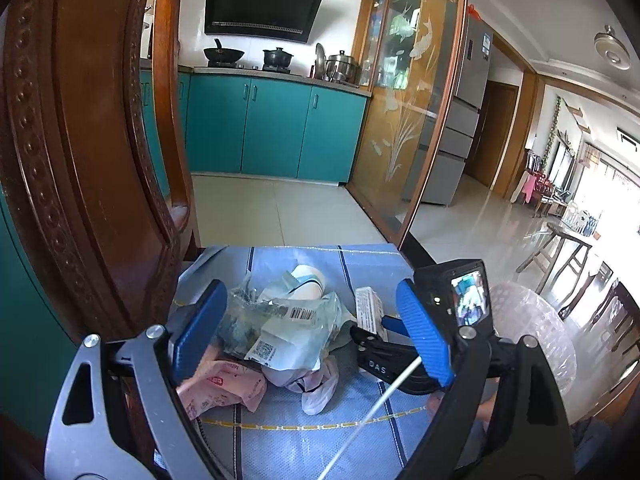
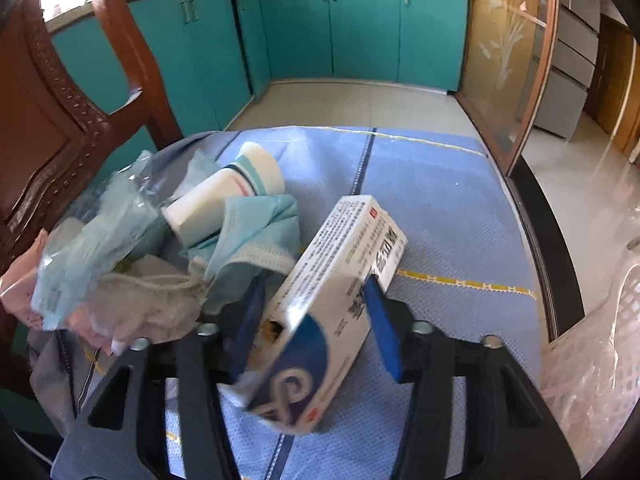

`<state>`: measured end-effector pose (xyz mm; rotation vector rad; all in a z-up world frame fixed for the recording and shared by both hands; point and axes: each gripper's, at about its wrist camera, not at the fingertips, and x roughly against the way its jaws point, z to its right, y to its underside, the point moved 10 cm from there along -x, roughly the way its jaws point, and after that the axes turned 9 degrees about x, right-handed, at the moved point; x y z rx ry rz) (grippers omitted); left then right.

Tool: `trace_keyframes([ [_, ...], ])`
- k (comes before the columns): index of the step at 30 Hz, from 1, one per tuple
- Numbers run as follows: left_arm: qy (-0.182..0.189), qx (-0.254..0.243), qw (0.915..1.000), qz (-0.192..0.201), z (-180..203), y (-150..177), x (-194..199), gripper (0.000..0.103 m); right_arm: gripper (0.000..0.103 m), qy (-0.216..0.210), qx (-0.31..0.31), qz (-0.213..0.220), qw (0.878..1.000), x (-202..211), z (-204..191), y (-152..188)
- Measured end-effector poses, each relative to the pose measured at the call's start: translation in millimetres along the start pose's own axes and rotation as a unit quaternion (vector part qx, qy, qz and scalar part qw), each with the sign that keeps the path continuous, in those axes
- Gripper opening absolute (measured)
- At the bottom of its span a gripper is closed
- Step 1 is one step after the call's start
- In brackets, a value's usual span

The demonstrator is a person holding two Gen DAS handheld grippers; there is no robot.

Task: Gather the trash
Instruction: 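Grasp the white paper leaflet beside the medicine box with the right gripper, then grasp the clear plastic bag with the left gripper while the right gripper holds the leaflet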

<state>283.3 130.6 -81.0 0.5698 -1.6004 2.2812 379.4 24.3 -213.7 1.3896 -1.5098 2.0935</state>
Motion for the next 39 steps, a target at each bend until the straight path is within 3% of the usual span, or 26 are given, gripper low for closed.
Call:
trace_keyframes([
  [3, -0.002, -0.004, 1.0, -0.003, 1.8, 3.3, -1.2, 0.087, 0.029, 0.001, 0.022, 0.005, 1.0, 11.9, -4.1, 5.3],
  [11, 0.001, -0.013, 0.9999, -0.009, 9.8, 7.7, -4.5, 0.087, 0.028, -0.018, 0.061, -0.016, 0.998, 38.1, -12.5, 36.6],
  [17, -0.002, -0.019, 0.9997, -0.013, 12.5, 11.2, -7.0, 0.087, 0.028, -0.021, 0.137, -0.039, 0.99, 54.3, -20.6, 57.1],
  [22, -0.002, -0.014, 0.9998, -0.015, 12.6, 12.6, -9.4, 0.087, 0.04, -0.025, 0.133, -0.042, 0.99, 53.5, -16.8, 65.1],
  [24, -0.001, -0.013, 0.9998, -0.016, 12.6, 12.9, -9.7, 0.087, 0.051, -0.023, 0.124, -0.051, 0.991, 49.1, -13.7, 68.1],
  [28, -0.003, -0.017, 0.9997, -0.019, 13.7, 14.9, -11.4, 0.088, 0.051, -0.023, 0.119, -0.063, 0.991, 42.1, -16.1, 74.7],
  [29, -0.003, -0.017, 0.9997, -0.019, 13.8, 15.5, -11.4, 0.088, 0.048, -0.019, 0.123, -0.062, 0.99, 42.3, -17.8, 74.8],
  [32, -0.004, -0.018, 0.9996, -0.02, 13.4, 15.6, -11.4, 0.088, 0.025, -0.021, 0.13, -0.061, 0.989, 43.2, -22.7, 74.9],
  [39, -0.005, -0.014, 0.9997, -0.019, 11.5, 15.4, -10.6, 0.088, 0.023, -0.018, 0.133, -0.058, 0.989, 46.8, -20.8, 75.2],
])
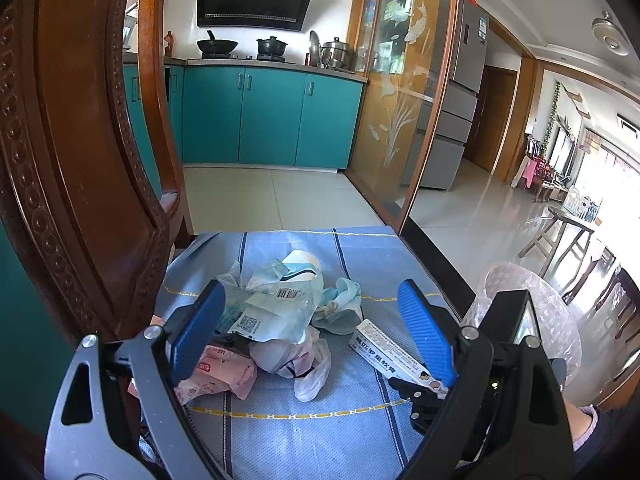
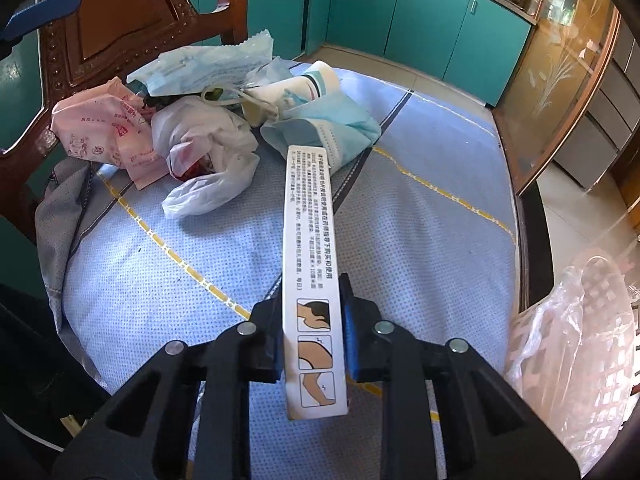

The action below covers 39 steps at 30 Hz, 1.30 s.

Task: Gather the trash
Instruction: 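Grasp the clear plastic bag with the left gripper while the right gripper holds the leaflet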

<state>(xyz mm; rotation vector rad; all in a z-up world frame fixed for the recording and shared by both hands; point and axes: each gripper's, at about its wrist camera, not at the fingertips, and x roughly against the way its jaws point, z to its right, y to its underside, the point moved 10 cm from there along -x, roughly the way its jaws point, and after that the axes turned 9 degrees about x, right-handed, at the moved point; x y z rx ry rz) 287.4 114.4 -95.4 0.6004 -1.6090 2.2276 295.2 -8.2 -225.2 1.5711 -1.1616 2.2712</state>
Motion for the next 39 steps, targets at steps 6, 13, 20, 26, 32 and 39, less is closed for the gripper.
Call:
trace_keyframes([
  [6, -0.009, -0.005, 0.9999, -0.008, -1.7, 3.4, -3.1, 0.088, 0.023, 0.006, -0.013, 0.012, 1.0, 13.3, 8.1, 5.0],
  [13, -0.046, 0.0, 0.9974, -0.055, -18.1, 18.9, -20.6, 0.081, 0.023, 0.01, -0.042, 0.025, 0.999, 27.2, 22.7, 11.8],
  [20, -0.038, 0.011, 0.9978, -0.054, -26.8, 11.3, -16.8, 0.057, 0.023, 0.008, -0.066, 0.044, 0.997, 42.5, 33.9, 16.6],
  [26, -0.036, 0.026, 0.9948, -0.092, -24.3, 29.7, -50.2, 0.079, 0.023, 0.007, -0.069, 0.052, 0.996, 48.2, 35.8, 16.8],
  [32, -0.08, -0.027, 0.9907, -0.107, -21.3, 30.9, -102.5, 0.087, 0.023, 0.002, -0.064, 0.049, 0.997, 45.4, 33.0, 18.8],
  [39, -0.078, -0.031, 0.989, -0.122, -22.2, 42.3, -106.9, 0.028, 0.023, 0.0, -0.063, 0.041, 0.997, 38.6, 33.0, 19.3],
])
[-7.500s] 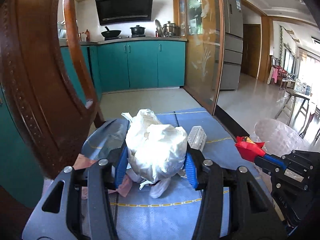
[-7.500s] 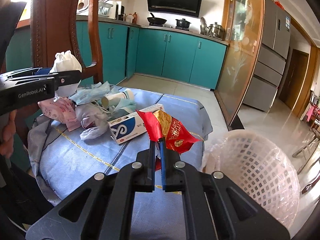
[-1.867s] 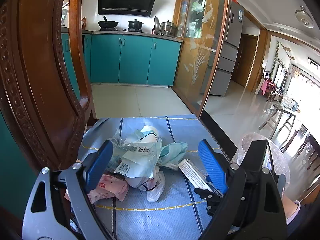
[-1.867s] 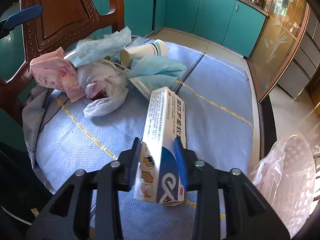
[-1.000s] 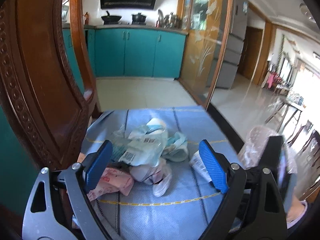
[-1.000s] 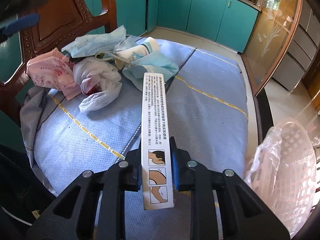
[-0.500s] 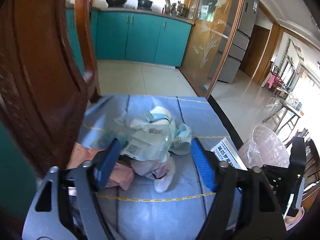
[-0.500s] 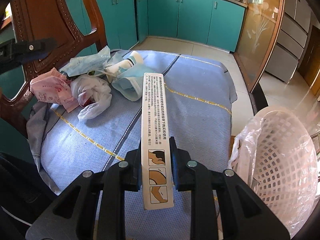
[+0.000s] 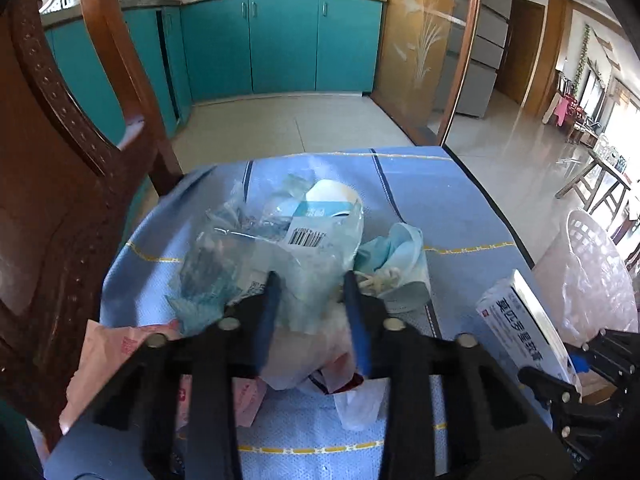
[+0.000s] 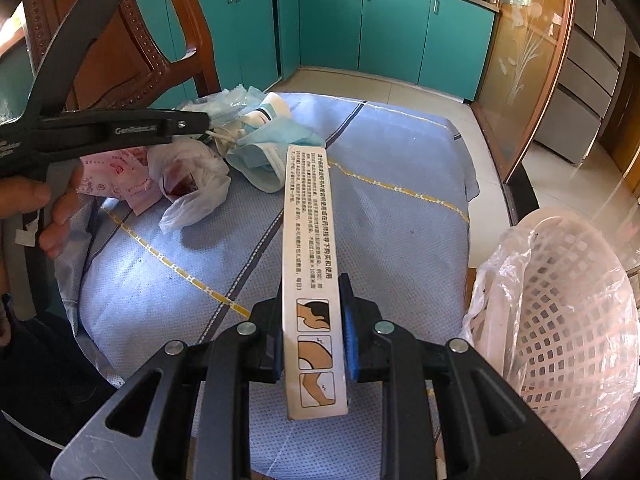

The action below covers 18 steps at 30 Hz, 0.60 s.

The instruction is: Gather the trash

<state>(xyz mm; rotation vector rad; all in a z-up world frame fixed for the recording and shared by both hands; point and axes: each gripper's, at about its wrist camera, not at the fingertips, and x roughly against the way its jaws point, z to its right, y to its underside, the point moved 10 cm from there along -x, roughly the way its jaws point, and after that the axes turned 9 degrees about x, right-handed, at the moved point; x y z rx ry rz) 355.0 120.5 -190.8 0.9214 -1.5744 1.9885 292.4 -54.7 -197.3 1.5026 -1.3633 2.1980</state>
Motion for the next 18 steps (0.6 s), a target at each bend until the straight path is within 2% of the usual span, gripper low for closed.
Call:
trace_keyframes([
  [4, 0.007, -0.006, 0.9997, 0.023, -1.5, 4.5, 21.7, 0.016, 0.023, -0.001, -0.002, 0.002, 1.0, 1.0, 0.4, -1.2],
  [7, 0.021, -0.006, 0.9987, 0.046, -1.4, 4.3, 41.8, 0.012, 0.023, -0.001, -0.002, 0.006, 1.0, 2.2, -0.9, -2.9],
  [12, 0.07, -0.009, 0.9898, 0.123, 8.6, -12.2, 93.7, 0.01, 0.023, 0.004, -0.003, 0.014, 1.0, 5.2, -1.4, -4.3],
  [18, 0.091, -0.001, 0.9826, 0.162, 11.5, -20.3, 121.8, 0.01, 0.023, 0.014, -0.004, 0.046, 0.999, 19.1, -0.3, -12.0],
])
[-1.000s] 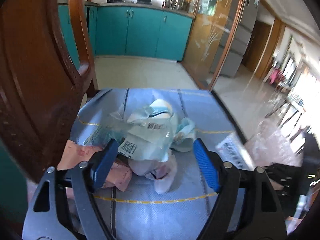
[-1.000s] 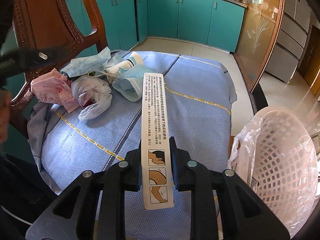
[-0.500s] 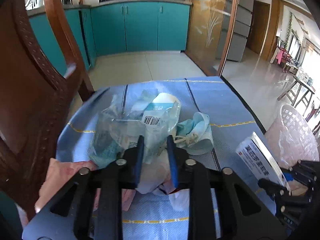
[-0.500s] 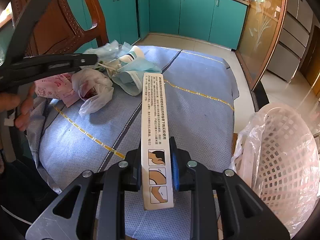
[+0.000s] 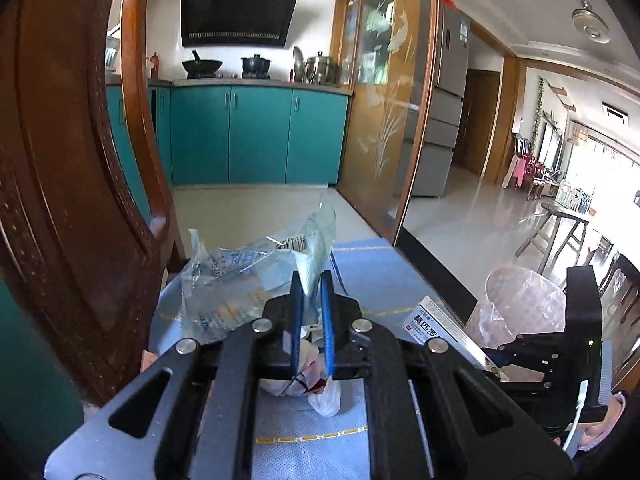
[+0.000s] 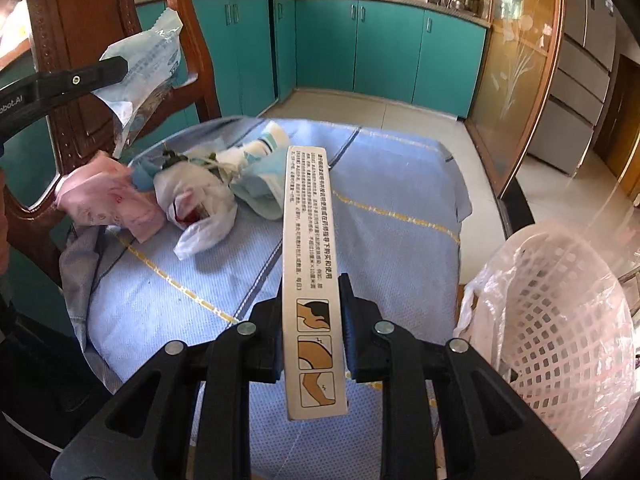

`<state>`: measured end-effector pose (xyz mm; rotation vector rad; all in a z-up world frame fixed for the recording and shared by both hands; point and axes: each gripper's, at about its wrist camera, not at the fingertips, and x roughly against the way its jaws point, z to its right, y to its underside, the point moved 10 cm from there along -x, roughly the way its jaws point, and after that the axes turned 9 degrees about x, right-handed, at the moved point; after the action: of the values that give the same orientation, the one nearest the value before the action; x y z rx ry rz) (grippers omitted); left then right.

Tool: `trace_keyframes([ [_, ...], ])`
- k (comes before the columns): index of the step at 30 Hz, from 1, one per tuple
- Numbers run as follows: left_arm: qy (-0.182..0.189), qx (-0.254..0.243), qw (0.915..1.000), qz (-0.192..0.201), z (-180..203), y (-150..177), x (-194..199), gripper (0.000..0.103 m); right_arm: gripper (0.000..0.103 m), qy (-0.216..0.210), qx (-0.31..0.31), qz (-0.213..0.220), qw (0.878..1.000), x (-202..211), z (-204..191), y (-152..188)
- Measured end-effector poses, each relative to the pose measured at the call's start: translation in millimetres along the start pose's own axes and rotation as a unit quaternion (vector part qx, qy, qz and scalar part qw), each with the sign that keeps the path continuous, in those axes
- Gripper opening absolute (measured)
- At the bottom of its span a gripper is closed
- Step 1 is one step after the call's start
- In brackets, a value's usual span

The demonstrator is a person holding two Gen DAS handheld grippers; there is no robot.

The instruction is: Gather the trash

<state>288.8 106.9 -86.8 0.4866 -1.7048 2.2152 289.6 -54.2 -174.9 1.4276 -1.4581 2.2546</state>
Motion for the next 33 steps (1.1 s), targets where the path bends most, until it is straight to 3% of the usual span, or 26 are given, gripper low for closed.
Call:
trace_keyframes([
  [4, 0.017, 0.003, 0.9997, 0.015, 4.6, -1.9, 4.4, 0.01, 0.023, 0.002, -0.001, 0.008, 1.0, 2.7, -0.5, -1.7],
  [13, 0.097, 0.009, 0.9938, 0.053, 26.9, -12.5, 21.7, 0.01, 0.023, 0.004, 0.001, 0.002, 1.0, -5.0, -5.8, -0.6],
  [24, 0.078, 0.001, 0.9965, 0.03, 33.5, -3.1, 12.8, 0.01, 0.023, 0.016, -0.001, 0.011, 1.0, -0.2, -1.6, -0.4],
  [33, 0.089, 0.003, 0.9954, 0.036, 33.1, -6.5, 15.8, 0.01, 0.023, 0.021, -0.01, 0.027, 0.999, 9.3, 1.7, -1.5],
])
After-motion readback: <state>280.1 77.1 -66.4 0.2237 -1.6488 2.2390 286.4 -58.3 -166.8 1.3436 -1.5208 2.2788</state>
